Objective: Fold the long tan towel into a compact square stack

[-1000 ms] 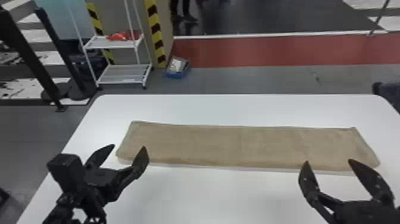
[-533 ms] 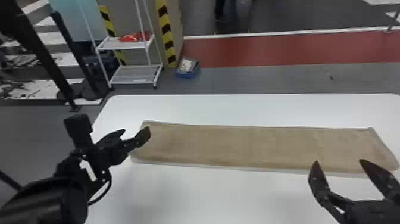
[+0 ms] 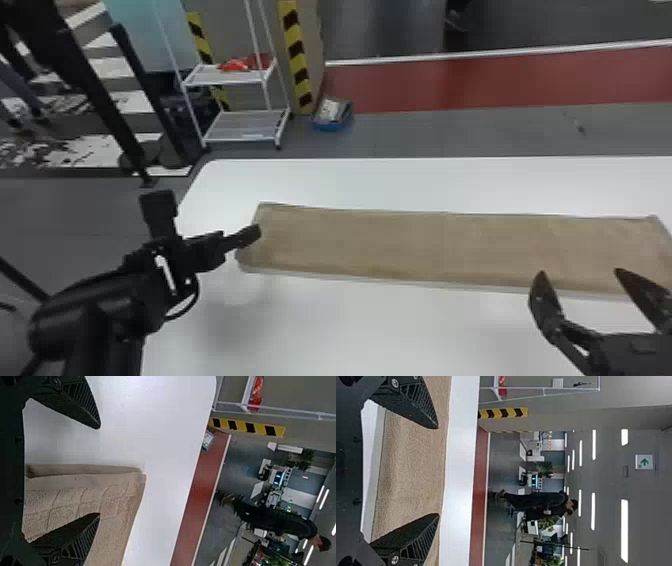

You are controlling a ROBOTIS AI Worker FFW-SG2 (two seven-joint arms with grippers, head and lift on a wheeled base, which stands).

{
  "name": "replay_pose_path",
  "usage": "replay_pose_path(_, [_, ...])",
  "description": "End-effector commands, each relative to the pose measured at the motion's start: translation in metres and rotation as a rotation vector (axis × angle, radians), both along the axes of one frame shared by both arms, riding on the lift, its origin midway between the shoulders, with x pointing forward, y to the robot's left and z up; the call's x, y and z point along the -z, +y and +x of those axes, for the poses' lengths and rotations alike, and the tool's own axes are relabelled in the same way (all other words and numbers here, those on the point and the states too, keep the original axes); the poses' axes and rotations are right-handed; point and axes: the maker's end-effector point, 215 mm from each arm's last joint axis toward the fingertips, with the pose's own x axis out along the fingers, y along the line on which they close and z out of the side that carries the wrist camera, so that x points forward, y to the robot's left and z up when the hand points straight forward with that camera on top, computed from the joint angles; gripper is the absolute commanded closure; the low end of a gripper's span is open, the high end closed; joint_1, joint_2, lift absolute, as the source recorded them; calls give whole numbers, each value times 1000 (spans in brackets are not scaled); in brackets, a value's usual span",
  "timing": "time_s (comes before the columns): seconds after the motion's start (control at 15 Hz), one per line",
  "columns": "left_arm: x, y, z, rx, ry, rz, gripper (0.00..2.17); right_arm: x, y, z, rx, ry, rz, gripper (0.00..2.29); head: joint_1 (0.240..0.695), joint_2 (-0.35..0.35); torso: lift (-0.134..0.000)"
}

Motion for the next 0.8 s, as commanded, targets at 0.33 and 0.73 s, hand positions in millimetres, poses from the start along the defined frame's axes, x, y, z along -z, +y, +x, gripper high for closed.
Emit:
replay_pose_path(0.33, [17, -18, -5, 44, 38, -22, 215, 8, 3, 6, -3, 11, 3, 97, 695, 202, -122])
replay_pose_path(0.73, [10, -38, -16, 99, 45, -35, 2010, 10, 2, 5, -2, 16, 4, 97, 695, 170, -122])
